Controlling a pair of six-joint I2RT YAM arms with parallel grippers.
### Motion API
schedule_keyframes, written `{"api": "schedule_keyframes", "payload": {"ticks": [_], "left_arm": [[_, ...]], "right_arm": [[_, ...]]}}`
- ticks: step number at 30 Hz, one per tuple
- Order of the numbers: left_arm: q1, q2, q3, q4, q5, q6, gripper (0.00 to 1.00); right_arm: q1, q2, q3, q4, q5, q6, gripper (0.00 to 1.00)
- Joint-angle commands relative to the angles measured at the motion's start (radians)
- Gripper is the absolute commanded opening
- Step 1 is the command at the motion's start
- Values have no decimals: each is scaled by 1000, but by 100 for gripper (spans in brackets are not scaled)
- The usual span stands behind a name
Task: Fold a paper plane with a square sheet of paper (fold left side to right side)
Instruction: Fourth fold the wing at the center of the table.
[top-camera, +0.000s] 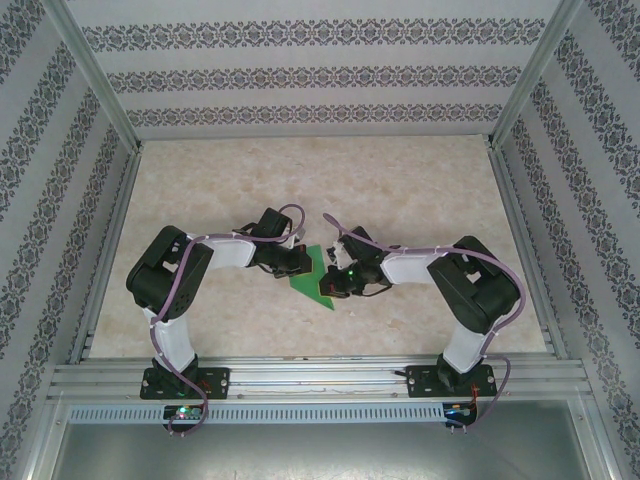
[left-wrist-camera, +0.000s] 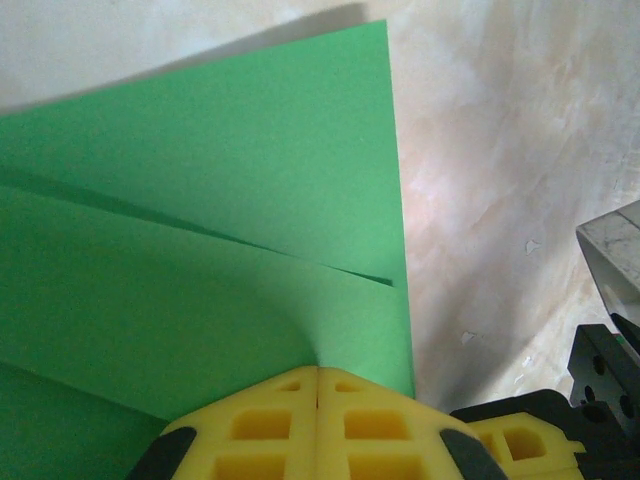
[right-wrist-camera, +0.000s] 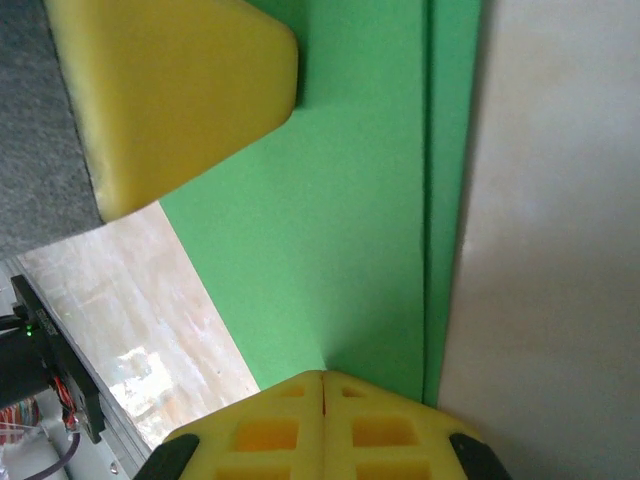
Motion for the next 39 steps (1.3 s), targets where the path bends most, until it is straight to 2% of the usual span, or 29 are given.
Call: {"api": "schedule_keyframes", "payload": {"ticks": [1, 39], "left_arm": [[4, 62, -17, -104, -111, -4, 0], [11, 64, -17, -109, -115, -3, 0]], "right_arm": [[24, -10, -59, -135, -8, 10, 0], [45, -120, -195, -159, -28, 39, 0]]}}
